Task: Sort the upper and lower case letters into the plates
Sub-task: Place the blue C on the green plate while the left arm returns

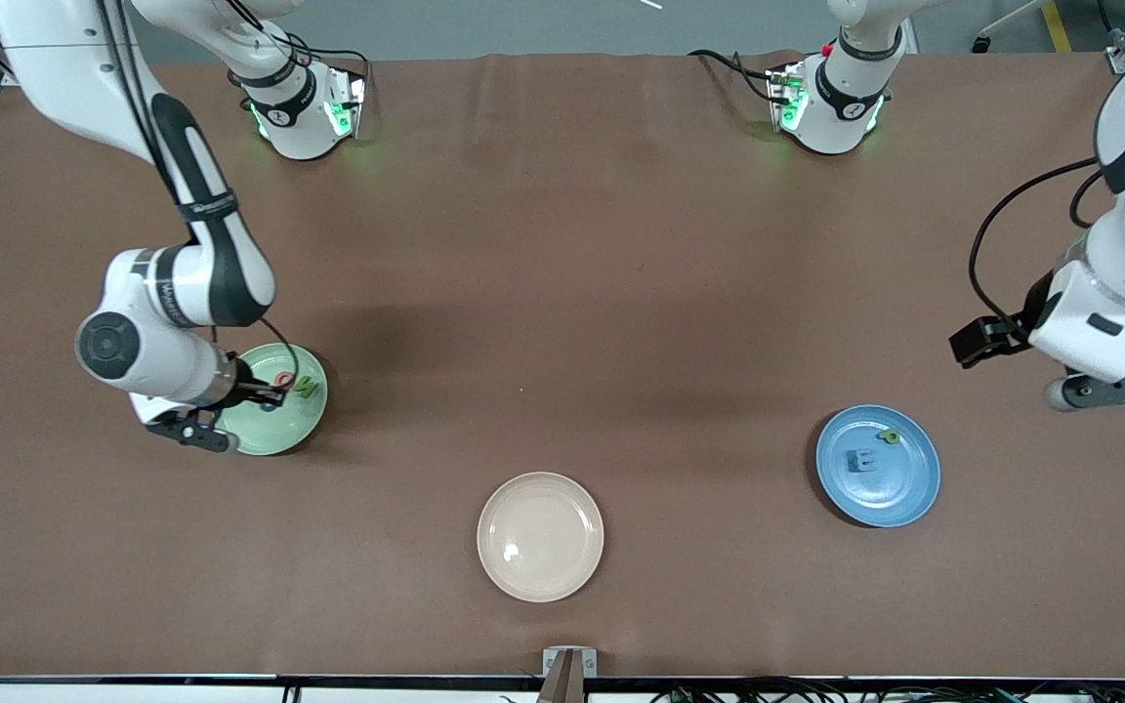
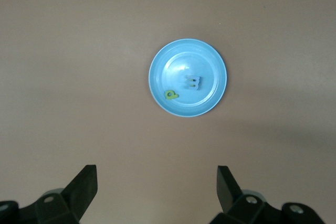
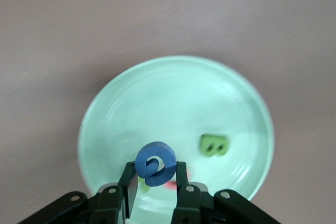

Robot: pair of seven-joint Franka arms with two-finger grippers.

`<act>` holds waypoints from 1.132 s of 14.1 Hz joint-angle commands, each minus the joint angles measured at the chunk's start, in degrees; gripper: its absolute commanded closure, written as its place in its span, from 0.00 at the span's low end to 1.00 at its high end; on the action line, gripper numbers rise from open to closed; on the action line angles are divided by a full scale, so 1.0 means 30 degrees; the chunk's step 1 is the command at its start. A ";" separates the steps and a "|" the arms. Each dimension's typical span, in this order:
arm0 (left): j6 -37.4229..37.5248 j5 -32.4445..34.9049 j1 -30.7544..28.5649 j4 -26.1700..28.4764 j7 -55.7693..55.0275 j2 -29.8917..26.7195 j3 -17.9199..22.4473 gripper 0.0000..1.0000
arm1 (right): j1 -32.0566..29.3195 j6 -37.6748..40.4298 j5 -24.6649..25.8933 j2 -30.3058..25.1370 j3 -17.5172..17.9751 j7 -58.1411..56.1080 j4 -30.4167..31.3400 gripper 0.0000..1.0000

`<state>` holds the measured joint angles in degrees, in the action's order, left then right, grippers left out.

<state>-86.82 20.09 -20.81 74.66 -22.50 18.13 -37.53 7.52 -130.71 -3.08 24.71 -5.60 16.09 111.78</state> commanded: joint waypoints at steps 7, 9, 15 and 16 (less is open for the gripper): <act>0.1721 -0.1656 -0.0299 -0.0043 0.0145 -0.2000 -0.0118 0.00 | -0.0279 -0.2806 0.0382 0.1636 0.0374 -0.0179 0.0210 0.98; 0.2071 -0.2150 -0.0386 -0.0043 0.0203 -0.2000 -0.0118 0.00 | -0.0309 -0.2806 0.0382 0.1636 0.0374 -0.0179 0.0151 0.96; 0.2366 -0.3032 -0.2375 0.0220 0.2893 -0.2790 0.0175 0.00 | -0.0221 -0.2339 0.0382 0.1549 0.0374 -0.0266 -0.0550 0.00; 0.2366 -0.3150 -0.2205 0.0220 0.3102 -0.2820 0.0552 0.00 | -0.0192 -0.1583 0.0440 0.1461 0.0374 -0.0296 -0.0843 0.00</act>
<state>-80.10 12.42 -26.59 74.06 -15.92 11.57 -37.05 7.09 -138.35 -2.87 30.25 -4.84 15.25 110.34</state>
